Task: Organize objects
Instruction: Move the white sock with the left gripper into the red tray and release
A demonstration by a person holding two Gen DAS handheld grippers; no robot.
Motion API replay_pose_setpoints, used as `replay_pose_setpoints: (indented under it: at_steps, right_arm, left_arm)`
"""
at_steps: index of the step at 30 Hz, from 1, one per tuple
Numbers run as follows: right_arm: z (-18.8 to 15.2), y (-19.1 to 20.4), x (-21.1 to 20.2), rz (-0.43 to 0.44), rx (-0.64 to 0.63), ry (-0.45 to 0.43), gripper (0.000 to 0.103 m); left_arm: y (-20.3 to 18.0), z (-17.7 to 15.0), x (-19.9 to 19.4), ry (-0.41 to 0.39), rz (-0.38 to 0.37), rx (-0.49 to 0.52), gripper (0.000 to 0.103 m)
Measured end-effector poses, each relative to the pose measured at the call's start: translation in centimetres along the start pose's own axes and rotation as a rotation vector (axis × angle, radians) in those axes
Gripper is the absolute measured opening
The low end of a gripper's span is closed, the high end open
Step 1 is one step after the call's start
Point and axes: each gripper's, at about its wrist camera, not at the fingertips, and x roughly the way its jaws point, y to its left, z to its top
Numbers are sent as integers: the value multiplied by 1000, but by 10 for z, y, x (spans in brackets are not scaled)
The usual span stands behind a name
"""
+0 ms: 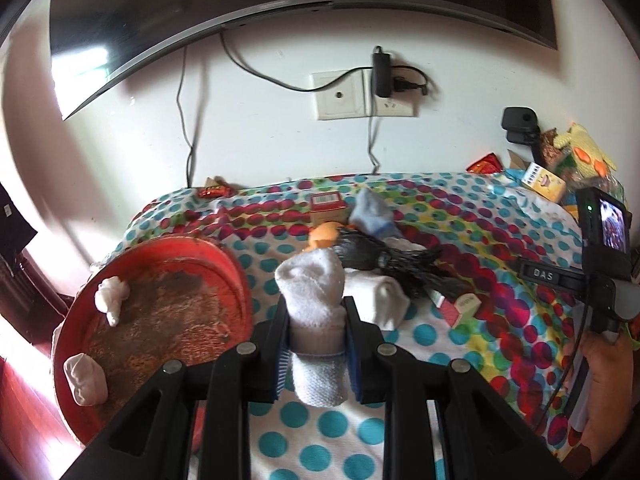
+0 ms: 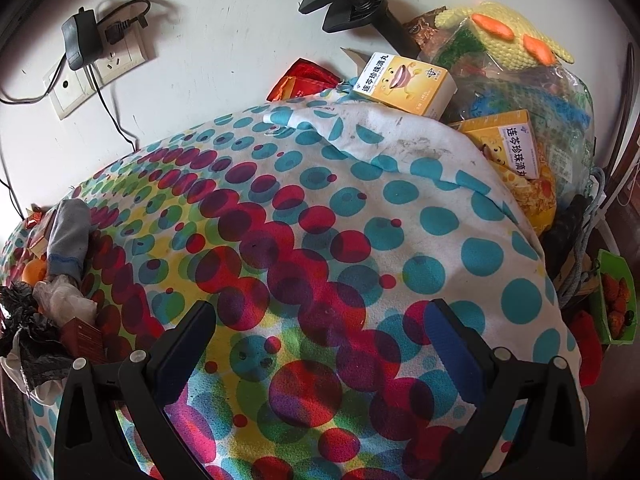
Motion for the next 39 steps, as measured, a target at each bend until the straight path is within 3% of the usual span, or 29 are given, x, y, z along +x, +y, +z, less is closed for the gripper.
replay_pose_setpoints:
  at_steps: [19,39]
  right_arm:
    - [0,3,1,-19,-14,7,103]
    - [-1,3,1,-26,-18,10,103]
  left_arm:
    - [66,-4,11,31,89,-77,24]
    - [89,-16,29,71,140,-99,24]
